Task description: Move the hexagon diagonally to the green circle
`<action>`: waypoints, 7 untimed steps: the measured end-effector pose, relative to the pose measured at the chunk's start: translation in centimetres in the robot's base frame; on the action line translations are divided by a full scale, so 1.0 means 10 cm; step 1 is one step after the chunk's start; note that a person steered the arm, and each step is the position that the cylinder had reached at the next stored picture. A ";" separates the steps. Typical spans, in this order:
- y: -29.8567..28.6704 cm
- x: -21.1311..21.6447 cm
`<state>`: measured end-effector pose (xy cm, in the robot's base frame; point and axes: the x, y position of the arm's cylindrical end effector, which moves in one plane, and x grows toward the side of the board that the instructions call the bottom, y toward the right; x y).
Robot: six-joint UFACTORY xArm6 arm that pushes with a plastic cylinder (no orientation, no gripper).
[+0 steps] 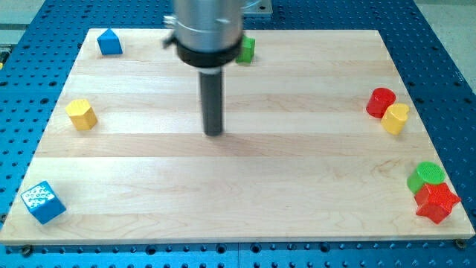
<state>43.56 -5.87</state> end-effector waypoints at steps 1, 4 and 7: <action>-0.41 -0.59; -2.11 -0.96; -2.17 -0.20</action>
<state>41.53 -27.57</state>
